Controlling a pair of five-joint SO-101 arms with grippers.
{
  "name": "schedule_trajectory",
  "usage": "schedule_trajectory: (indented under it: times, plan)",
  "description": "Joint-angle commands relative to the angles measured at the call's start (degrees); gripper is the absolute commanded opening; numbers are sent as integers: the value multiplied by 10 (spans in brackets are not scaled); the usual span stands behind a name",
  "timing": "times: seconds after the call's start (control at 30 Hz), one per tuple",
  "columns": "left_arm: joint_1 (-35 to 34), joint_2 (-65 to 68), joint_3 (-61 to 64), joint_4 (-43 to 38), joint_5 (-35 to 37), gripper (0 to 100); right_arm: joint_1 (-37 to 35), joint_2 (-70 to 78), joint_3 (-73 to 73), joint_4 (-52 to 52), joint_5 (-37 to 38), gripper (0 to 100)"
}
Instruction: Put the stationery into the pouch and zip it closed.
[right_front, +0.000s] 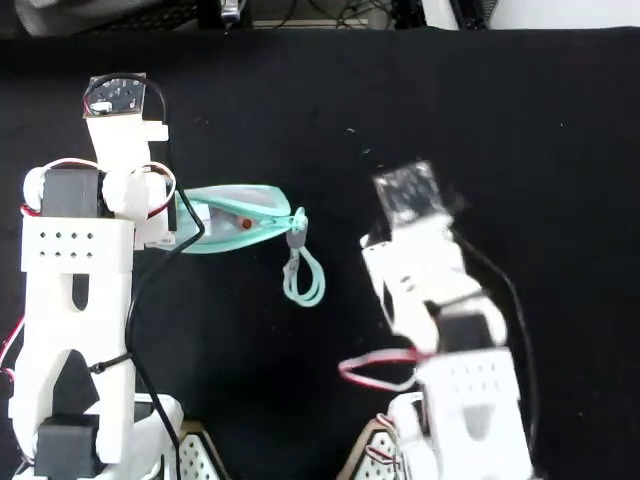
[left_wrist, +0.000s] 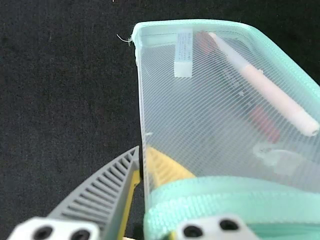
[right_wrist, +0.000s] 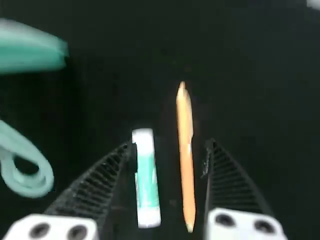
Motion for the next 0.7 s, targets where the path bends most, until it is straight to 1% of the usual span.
schedule_trajectory:
  times: [0.0, 0.2, 0.6, 0.67]
  plan:
    - [-7, 4, 2, 4, 4, 33, -13, 152, -81, 3, 22, 218]
    - [-7, 4, 13, 0, 4, 33, -51, 337, -176, 1, 21, 218]
    - [-7, 4, 17, -1, 4, 33, -17, 605, -330, 3, 23, 218]
    - [-7, 3, 17, -1, 4, 33, -17, 646, -357, 4, 41, 213]
